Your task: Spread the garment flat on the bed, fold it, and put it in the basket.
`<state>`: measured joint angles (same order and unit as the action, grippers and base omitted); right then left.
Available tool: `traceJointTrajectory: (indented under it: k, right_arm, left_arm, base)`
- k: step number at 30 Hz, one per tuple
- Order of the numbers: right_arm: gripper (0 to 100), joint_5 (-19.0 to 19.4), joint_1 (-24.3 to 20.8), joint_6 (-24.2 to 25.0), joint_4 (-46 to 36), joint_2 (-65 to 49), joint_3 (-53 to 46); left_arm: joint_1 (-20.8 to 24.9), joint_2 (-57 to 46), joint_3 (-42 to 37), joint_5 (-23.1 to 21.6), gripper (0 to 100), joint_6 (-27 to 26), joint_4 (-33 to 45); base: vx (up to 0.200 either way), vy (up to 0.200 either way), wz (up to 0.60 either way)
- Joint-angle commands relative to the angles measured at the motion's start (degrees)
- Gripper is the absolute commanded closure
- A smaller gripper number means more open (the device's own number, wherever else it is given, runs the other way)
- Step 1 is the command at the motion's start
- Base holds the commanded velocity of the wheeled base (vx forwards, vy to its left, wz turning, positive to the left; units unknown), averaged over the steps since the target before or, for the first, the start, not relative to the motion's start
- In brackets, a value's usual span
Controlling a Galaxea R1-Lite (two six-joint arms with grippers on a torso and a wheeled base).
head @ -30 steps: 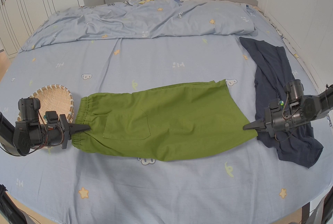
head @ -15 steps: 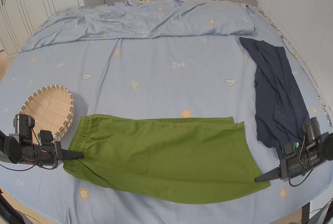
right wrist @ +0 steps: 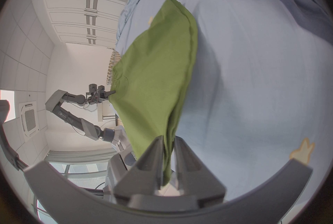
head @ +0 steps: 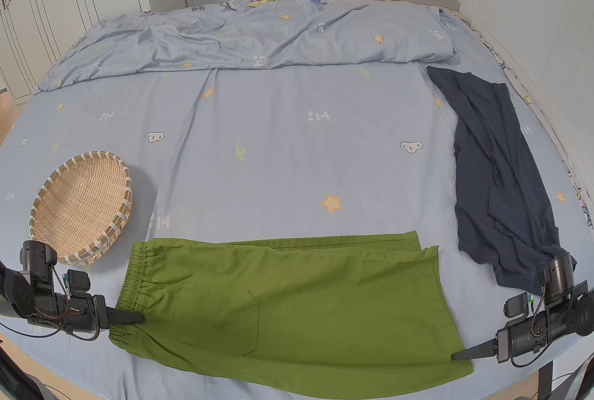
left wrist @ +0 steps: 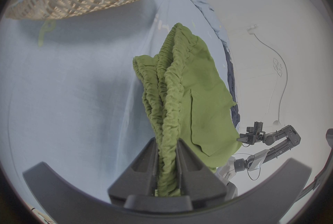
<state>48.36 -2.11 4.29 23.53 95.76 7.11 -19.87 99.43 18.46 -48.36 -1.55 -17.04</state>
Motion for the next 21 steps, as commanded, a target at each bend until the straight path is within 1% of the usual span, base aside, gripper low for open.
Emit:
traceJointTrajectory:
  k: [1, 7, 9, 10, 12, 14, 15, 16, 17, 18, 19, 20, 21]
  right_arm:
    - [0, -0.02, -0.09, -0.07, 0.11, 2.07, -0.69]
    - [0, -0.02, 0.0, 0.02, 0.99, 1.98, -1.04]
    - [0, -0.02, 0.53, 0.1, 2.49, 1.45, -1.13]
    - [0, -0.64, 0.97, 0.28, 4.33, 0.04, -0.43]
    - [0, -2.83, 1.23, 1.51, 5.56, -4.79, 1.51]
    - [0, -6.0, 0.53, 4.59, 4.86, -9.36, 5.72]
    - [0, -6.0, 0.53, 4.59, 4.86, -9.36, 5.72]
    - [0, -8.63, -1.06, 8.19, 3.72, -11.82, 10.56]
    - [0, -9.78, -2.2, 9.42, 2.84, -12.44, 12.93]
    - [0, -11.09, -3.16, 10.47, 1.17, -13.05, 15.48]
    - [0, -11.36, -3.34, 10.65, 0.91, -13.14, 15.83]
    - [0, -13.47, -4.04, 11.27, -2.96, -14.46, 19.35]
    - [0, -14.08, -4.04, 11.44, -5.16, -15.16, 20.93]
  left_arm:
    - [-0.61, 0.68, -0.61, 0.11, 100, -0.3, -0.01]
    - [-0.52, 0.15, -0.88, 0.2, 100, -0.12, 0.26]
    - [-0.26, -1.69, -0.79, 0.28, 100, 0.14, 0.34]
    - [0.27, -5.65, 0.26, 0.37, 100, 0.76, 1.31]
    - [1.77, -8.81, 3.52, 1.69, 100, 1.46, 4.56]
    - [6.6, -11.18, 8.53, 6.08, 100, 1.72, 11.15]
    - [6.6, -11.18, 8.53, 6.08, 100, 1.72, 11.15]
    - [10.2, -13.29, 13.71, 11.45, 100, 1.46, 17.48]
    - [11.17, -13.91, 15.73, 12.94, 100, 1.46, 19.42]
    - [11.78, -14.61, 17.84, 13.91, 100, 1.37, 21.35]
    - [11.78, -14.7, 18.11, 13.91, 100, 1.37, 21.61]
    - [11.87, -16.37, 19.86, 13.99, 100, 1.37, 23.55]
    - [11.43, -17.6, 20.04, 13.91, 100, 1.37, 24.25]
  base:
    - [0.0, 0.0, 0.0]
    - [0.0, 0.0, 0.0]
    - [0.0, 0.0, 0.0]
    - [0.0, 0.0, 0.0]
    - [0.0, 0.0, 0.0]
    - [0.0, 0.0, 0.0]
    - [0.0, 0.0, 0.0]
    - [0.0, 0.0, 0.0]
    - [0.0, 0.0, 0.0]
    - [0.0, 0.0, 0.0]
    - [0.0, 0.0, 0.0]
    - [0.0, 0.0, 0.0]
    - [0.0, 0.0, 0.0]
